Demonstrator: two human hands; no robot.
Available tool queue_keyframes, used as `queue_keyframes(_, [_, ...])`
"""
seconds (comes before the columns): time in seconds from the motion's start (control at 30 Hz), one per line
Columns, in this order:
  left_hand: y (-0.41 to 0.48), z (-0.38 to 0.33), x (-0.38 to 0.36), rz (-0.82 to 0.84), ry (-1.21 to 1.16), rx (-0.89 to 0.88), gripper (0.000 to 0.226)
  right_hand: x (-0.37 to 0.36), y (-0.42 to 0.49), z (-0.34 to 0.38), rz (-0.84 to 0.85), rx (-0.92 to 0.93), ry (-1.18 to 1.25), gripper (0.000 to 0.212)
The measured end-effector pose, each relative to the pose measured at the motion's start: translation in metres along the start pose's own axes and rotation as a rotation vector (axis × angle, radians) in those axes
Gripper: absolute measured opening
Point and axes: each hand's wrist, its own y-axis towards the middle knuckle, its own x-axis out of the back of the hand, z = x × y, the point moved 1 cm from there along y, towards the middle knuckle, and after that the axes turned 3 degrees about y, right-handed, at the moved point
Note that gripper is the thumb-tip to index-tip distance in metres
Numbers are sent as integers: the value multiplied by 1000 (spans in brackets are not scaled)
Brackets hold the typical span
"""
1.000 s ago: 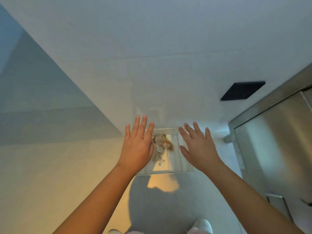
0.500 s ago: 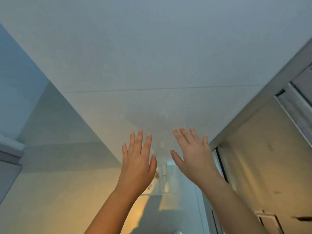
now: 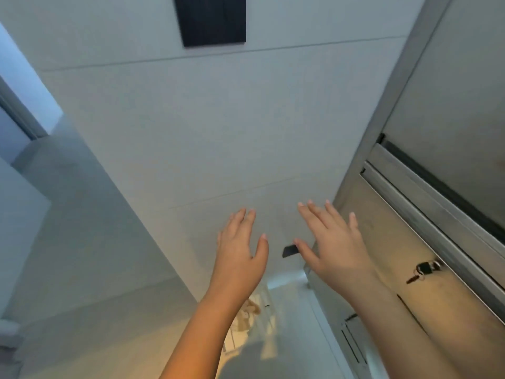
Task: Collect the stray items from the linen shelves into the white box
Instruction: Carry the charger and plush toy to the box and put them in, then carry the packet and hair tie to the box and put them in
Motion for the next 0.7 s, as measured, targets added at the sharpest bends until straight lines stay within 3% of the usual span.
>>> queue_keyframes(0.37, [-33, -21, 43, 270, 254, -522, 53, 28, -99, 63, -327, -352, -27, 60])
queue_keyframes(0.7, [-106, -89, 23, 393, 254, -878, 53, 54, -216, 61, -321, -669, -135, 62])
